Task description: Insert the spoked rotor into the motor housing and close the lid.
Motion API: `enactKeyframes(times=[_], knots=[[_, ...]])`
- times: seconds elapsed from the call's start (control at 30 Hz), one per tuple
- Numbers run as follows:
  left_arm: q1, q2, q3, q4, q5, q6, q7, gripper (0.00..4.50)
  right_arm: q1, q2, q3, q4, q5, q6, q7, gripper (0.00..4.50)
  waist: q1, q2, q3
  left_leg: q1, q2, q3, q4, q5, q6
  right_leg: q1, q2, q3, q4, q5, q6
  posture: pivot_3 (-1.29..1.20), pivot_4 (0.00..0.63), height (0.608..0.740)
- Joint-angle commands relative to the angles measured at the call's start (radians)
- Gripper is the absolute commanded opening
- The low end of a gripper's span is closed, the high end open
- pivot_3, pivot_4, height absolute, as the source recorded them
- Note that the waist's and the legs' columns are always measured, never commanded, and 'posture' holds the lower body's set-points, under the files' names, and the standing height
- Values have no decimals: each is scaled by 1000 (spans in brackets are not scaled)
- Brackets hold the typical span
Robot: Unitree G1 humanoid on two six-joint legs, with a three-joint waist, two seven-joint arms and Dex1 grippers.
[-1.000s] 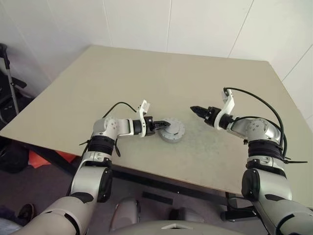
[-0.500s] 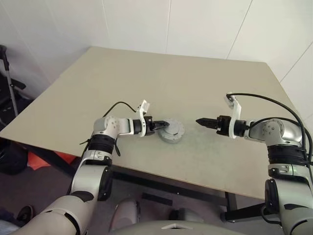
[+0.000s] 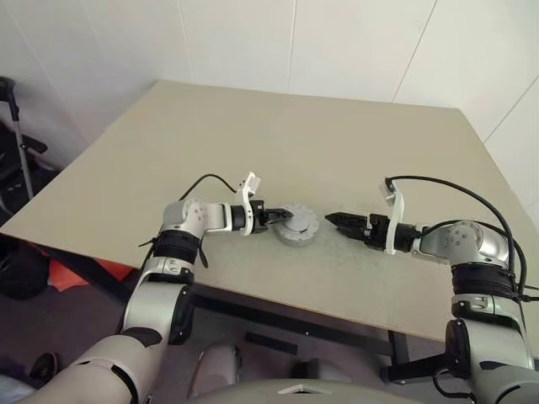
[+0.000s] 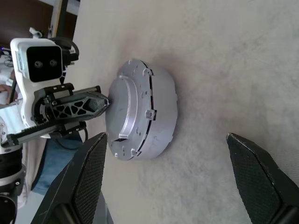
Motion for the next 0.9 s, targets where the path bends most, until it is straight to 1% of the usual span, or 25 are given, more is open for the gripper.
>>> enactKeyframes(times=[0.03, 0.23, 0.3, 0.37, 0.4, 0.43, 0.57, 0.73, 0.9], knots=[[-10, 5, -18, 8, 22, 2, 4, 0, 22, 29, -1, -32, 33, 66, -19, 4471, 0, 0, 0, 0, 0, 0, 0, 0, 0, 0, 0, 0, 0, 0, 0, 0, 0, 740], [-11, 6, -18, 13, 29, -3, 3, 0, 38, 134, 30, -46, 18, 73, -71, 4471, -11, 0, -1, 3, 0, 0, -1, 0, -2, 1, 0, 0, 0, 0, 0, 0, 0, 740], [-11, 8, -15, 13, 32, -3, 2, 0, 25, 164, 30, -37, 13, 62, -86, 4471, -18, -1, -1, 6, 0, 0, -3, 0, -3, 3, 0, 0, -1, 0, 0, 0, 0, 740], [-9, 9, -11, 12, 35, -3, 5, 0, 0, 208, 29, -13, 7, 44, -104, 4471, -27, -1, -1, 15, 0, 0, -9, 1, -5, 9, 0, 0, -4, -1, 1, 0, 0, 740], [-8, 9, -9, 11, 35, -3, 7, 0, -13, 231, 30, -3, 5, 38, -112, 4471, -33, -2, -1, 19, -1, 1, -12, 2, -6, 12, 0, 0, -5, -4, 6, 0, 0, 740], [-8, 10, -8, 10, 36, -3, 9, 0, -22, 253, 35, 4, 2, 32, -119, 4471, -36, -2, -1, 22, -1, 1, -16, 3, -7, 13, 0, 0, -6, -5, 7, 0, 0, 740], [-2, 18, 2, 10, 41, -1, 24, 0, -41, 314, 43, 17, -8, 25, -141, 4471, -48, -2, -2, 22, 1, 1, -22, 5, -12, 12, 3, 0, -6, -7, 3, 0, 0, 740], [29, 50, 21, -5, 42, 8, 39, 0, -60, 340, 40, 45, -21, 8, -157, 4471, -65, -3, -2, 22, 6, 1, -24, 5, -15, 12, 9, 0, -6, -9, -2, 0, 0, 740], [84, 79, 33, -58, 33, 29, 45, 0, -75, 332, 40, 82, -38, -21, -158, 4471, -65, -3, -2, 29, 8, 1, -31, 8, -21, 13, 10, 0, -6, -10, -2, 0, 0, 740]])
